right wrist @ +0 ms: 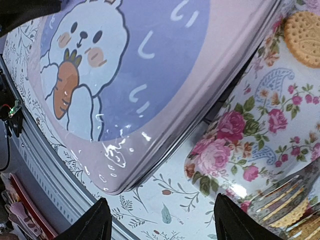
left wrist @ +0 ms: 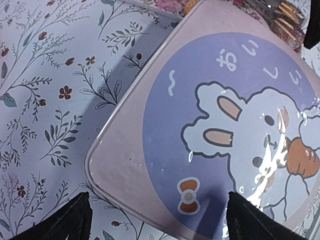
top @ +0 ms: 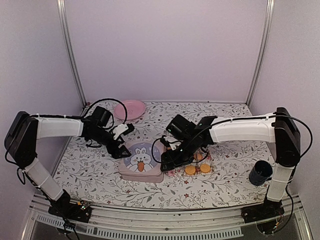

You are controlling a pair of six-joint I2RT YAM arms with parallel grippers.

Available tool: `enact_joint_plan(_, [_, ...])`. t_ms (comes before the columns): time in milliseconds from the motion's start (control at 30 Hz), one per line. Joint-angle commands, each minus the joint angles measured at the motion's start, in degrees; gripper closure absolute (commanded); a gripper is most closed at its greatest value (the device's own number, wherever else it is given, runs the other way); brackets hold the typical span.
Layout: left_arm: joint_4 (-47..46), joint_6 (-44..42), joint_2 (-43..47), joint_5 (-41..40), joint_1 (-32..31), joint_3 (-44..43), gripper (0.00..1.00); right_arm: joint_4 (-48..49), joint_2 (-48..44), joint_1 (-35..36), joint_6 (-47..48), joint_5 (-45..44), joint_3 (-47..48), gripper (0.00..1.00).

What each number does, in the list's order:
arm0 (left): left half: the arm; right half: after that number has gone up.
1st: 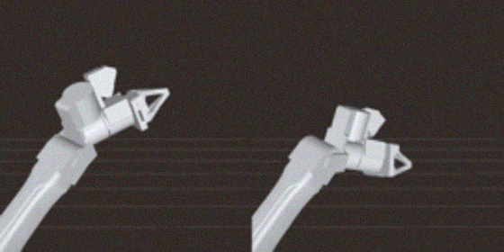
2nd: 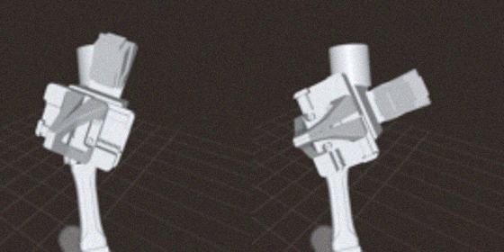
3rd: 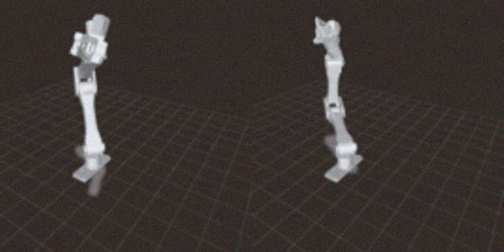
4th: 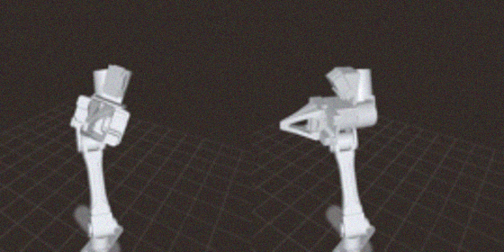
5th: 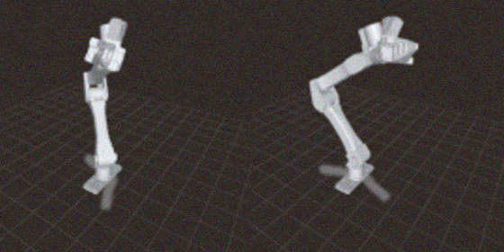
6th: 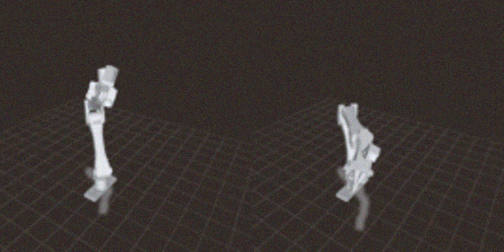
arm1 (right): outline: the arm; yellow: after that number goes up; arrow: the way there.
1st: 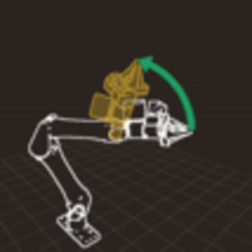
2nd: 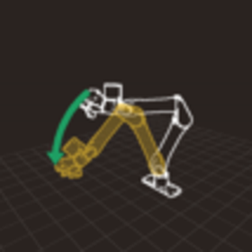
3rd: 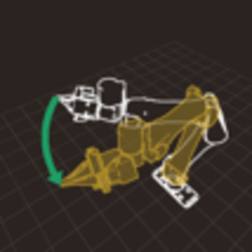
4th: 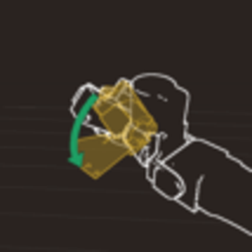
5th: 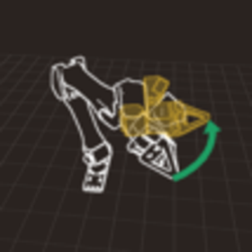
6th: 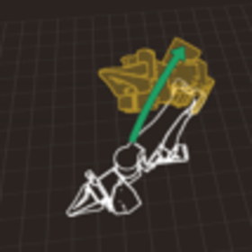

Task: Pack the cookies
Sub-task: Rotate the box lid on the packing box, then adjust the box lid on the packing box.

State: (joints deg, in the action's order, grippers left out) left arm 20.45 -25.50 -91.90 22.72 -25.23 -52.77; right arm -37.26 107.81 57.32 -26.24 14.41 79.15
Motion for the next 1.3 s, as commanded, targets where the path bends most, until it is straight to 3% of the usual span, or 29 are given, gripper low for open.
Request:
enact_joint_plan(0, [0.3,-1.0,0.2,2.1,-0.5,-1.7,0.07,0.9,-1.7,-2.0,1.6,0.1,1.3,0.29])
enact_joint_plan(300, [3.5,-1.4,2.2,6.1,0.0,-3.2,0.08,4.2,3.3,-2.8,1.7,2.2,4.8,0.31])
enact_joint_plan(567, [6.6,-4.7,6.3,7.5,8.5,-1.5,0.04,5.4,5.5,-3.5,1.4,1.7,4.9,0.34])
enact_joint_plan(700, [4.0,-6.0,6.1,2.6,11.0,1.5,0.05,6.1,5.1,-3.9,1.2,1.5,3.8,0.35])
enact_joint_plan(867, [-0.2,-4.2,0.9,-3.5,10.7,3.4,0.08,6.6,3.6,-4.4,1.0,1.4,2.2,0.36])
enact_joint_plan(1267, [-3.7,-0.9,-2.8,-6.5,3.6,2.5,0.10,7.4,2.5,-4.6,0.3,1.3,0.5,0.37])
